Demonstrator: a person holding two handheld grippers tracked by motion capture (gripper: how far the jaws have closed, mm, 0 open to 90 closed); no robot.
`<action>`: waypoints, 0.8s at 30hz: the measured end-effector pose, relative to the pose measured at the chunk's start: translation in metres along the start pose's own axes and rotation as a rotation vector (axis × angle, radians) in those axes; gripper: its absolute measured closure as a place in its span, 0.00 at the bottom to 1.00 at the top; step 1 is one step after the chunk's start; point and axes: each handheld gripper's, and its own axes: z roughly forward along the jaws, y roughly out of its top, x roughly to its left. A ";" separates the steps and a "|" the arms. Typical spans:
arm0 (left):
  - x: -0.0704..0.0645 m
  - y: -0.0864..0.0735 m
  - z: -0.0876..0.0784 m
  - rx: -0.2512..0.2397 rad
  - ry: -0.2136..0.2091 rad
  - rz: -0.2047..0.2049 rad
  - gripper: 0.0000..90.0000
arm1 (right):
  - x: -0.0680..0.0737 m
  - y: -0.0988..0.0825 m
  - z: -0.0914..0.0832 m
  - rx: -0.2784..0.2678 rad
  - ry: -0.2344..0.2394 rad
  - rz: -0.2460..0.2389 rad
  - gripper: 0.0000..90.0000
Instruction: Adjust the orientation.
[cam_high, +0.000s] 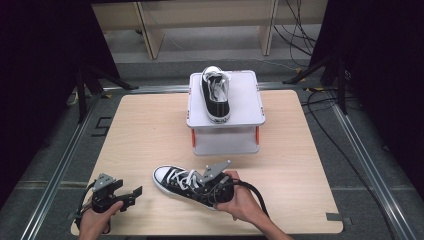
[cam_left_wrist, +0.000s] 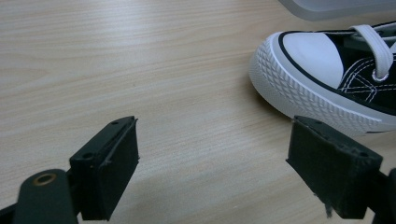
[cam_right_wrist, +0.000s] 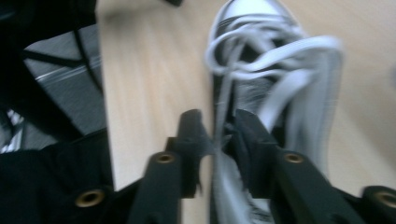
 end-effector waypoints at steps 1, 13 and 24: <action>0.000 0.000 0.000 0.005 0.005 -0.003 0.17 | -0.003 0.001 -0.004 -0.014 -0.027 0.002 0.76; -0.001 0.000 0.003 0.008 -0.001 -0.001 0.17 | -0.040 0.013 -0.011 -0.038 -0.107 0.027 0.67; -0.001 0.000 0.003 0.012 -0.004 0.003 0.17 | -0.034 0.023 0.019 0.061 -0.135 -0.067 0.69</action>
